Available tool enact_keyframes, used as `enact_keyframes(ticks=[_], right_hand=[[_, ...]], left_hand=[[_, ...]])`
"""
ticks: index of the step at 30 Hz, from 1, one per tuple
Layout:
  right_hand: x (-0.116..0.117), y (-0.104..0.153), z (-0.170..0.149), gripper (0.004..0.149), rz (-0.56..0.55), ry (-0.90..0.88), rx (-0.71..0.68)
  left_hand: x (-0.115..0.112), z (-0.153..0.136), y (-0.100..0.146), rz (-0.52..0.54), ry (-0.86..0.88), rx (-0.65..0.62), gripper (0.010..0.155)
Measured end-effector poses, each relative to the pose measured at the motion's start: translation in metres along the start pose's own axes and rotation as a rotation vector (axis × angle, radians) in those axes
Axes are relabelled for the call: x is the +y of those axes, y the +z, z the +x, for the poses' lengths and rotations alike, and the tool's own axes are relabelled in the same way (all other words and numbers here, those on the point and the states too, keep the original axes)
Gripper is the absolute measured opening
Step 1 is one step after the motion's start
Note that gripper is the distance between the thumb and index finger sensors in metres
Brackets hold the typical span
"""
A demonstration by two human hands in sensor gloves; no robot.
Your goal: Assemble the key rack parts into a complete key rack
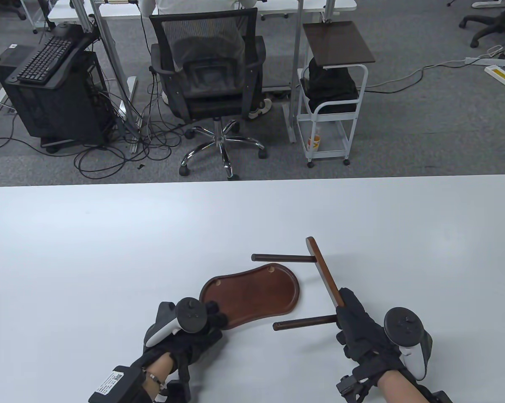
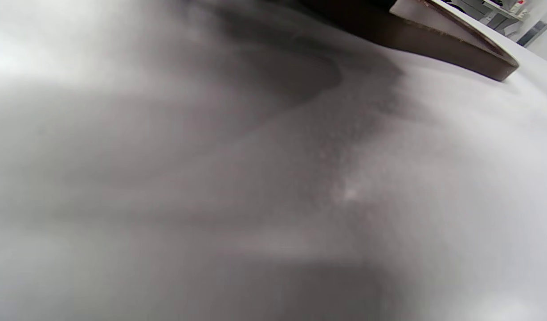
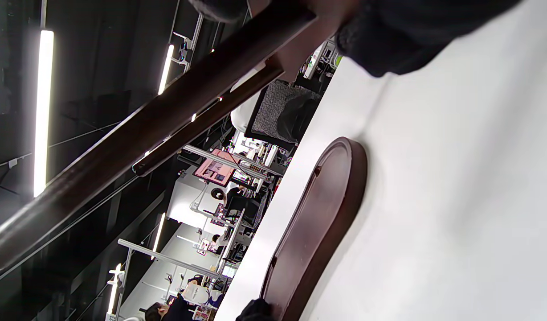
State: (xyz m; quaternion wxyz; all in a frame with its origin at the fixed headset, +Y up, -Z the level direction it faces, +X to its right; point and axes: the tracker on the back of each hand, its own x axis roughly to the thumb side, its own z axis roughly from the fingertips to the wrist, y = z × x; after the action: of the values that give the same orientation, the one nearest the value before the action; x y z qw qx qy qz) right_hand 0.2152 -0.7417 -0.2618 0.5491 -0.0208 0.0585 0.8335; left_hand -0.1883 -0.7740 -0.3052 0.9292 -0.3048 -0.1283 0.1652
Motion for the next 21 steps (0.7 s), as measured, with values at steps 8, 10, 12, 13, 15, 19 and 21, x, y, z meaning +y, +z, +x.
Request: enact_keyframes(ticks=[8,10,12,13,15,19,21], right_hand=[[0.001,0.000,0.000,0.061,0.001,0.010,-0.013],[0.001,0.000,0.001,0.061,0.001,0.016,-0.018],[0.002,0.000,0.000,0.061,0.001,0.020,-0.019],[0.002,0.000,0.000,0.061,0.002,0.022,-0.019],[0.002,0.000,0.000,0.061,0.003,0.025,-0.020],[0.002,0.000,0.000,0.061,0.005,0.028,-0.022],[0.003,0.000,0.000,0.061,0.007,0.027,-0.020]], left_hand=[[-0.014,0.005,0.016,-0.035,-0.041,-0.076,0.051],[-0.017,0.008,0.019,-0.038,-0.055,-0.093,0.051],[-0.020,0.010,0.022,-0.043,-0.059,-0.107,0.051],[-0.022,0.012,0.024,-0.048,-0.064,-0.115,0.050],[-0.024,0.015,0.026,-0.058,-0.069,-0.128,0.050],[-0.029,0.023,0.031,-0.088,-0.092,-0.153,0.051],[-0.030,0.026,0.033,-0.106,-0.114,-0.158,0.052]])
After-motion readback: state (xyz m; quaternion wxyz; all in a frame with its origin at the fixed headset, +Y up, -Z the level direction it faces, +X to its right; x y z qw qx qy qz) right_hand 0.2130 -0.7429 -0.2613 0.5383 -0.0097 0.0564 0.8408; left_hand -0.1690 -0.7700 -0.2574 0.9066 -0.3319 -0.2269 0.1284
